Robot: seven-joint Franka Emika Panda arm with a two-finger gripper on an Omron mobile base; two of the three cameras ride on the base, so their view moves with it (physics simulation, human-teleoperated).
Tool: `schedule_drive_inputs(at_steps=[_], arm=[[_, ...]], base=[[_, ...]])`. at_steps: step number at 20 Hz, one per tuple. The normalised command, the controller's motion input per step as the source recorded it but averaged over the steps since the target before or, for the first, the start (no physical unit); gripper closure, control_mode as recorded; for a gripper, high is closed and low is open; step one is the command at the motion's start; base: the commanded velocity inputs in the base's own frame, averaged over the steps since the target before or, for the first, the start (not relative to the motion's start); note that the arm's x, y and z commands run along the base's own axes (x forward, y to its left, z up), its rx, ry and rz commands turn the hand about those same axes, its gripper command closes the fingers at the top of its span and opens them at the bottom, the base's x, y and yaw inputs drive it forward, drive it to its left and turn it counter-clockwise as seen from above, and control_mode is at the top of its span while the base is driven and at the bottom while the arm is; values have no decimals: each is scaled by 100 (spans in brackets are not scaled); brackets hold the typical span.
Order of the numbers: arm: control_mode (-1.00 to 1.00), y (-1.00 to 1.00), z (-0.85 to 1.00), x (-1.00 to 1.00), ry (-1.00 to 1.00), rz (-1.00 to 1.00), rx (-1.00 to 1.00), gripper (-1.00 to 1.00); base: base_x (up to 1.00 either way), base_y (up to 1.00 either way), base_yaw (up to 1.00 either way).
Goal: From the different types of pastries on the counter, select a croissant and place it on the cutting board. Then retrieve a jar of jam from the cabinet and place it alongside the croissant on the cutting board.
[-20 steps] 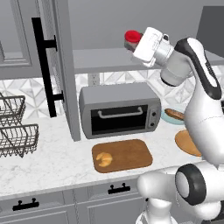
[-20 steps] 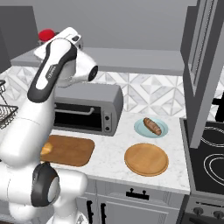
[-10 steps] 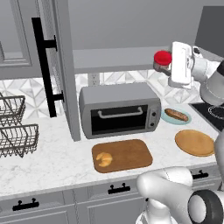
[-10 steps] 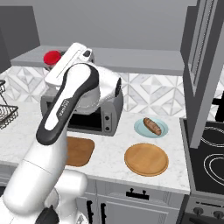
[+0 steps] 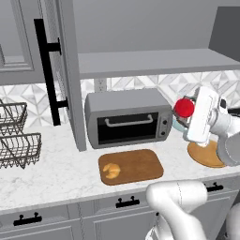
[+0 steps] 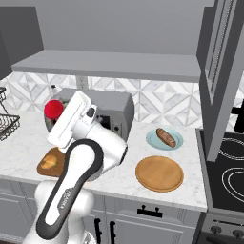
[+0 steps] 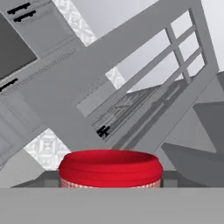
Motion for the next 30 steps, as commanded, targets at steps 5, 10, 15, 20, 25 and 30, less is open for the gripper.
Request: schedule_drive_inputs(at_steps=[5,10,15,20,25,30], arm=[[-100,14,-100,5,-5,-12,-7,100],[-100,33,-100,5,2,1,-31,100],[-100,35,-99,-3,39,0,-28,100],[-100,13,-58,14,52,0,-3,100],[-100,1,-2,10,20,0,3,100],[-100,-13,-84,30,7,0,24,100]], base=[[0,0,0],[0,0,0],[0,0,0],[0,0,0],[0,0,0],[0,0,0]])
